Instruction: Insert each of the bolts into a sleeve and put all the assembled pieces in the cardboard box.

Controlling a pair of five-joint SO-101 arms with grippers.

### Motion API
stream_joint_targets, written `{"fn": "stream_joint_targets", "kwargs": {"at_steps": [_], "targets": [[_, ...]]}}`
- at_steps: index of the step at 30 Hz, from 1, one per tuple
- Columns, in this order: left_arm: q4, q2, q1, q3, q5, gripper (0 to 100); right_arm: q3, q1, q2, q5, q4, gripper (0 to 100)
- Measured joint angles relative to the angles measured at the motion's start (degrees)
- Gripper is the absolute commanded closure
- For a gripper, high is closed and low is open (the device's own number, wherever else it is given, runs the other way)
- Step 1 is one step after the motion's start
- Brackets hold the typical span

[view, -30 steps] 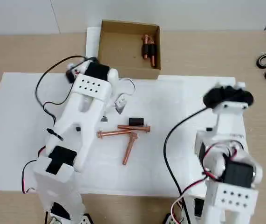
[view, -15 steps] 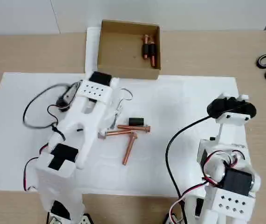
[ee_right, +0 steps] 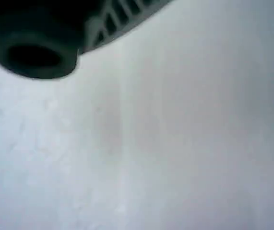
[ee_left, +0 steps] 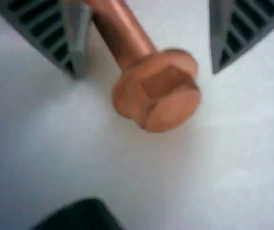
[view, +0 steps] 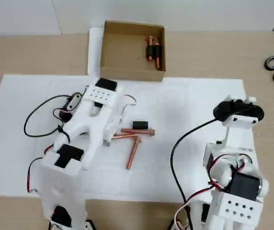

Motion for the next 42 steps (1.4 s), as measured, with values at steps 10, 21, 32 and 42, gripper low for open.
{"fn": "stream_joint_targets", "kwargs": {"at_steps": [10,21,32,42], "targets": [[0.09,3.34,-0.18,-2.55,-4.66,83,0.00,0.00,0.00,0.00,0.00,99.4],[-1.85,3.43,0.00,-4.04,-4.04,99,0.00,0.00,0.00,0.00,0.00,99.4],[3.96,7.30,-0.44,-15.21,-3.96,99,0.97,-3.52,-0.44,0.00,0.00,99.1],[4.13,-0.53,-7.12,-30.42,-9.85,99,1.85,-18.11,-0.53,0.00,-10.99,99.4]]}}
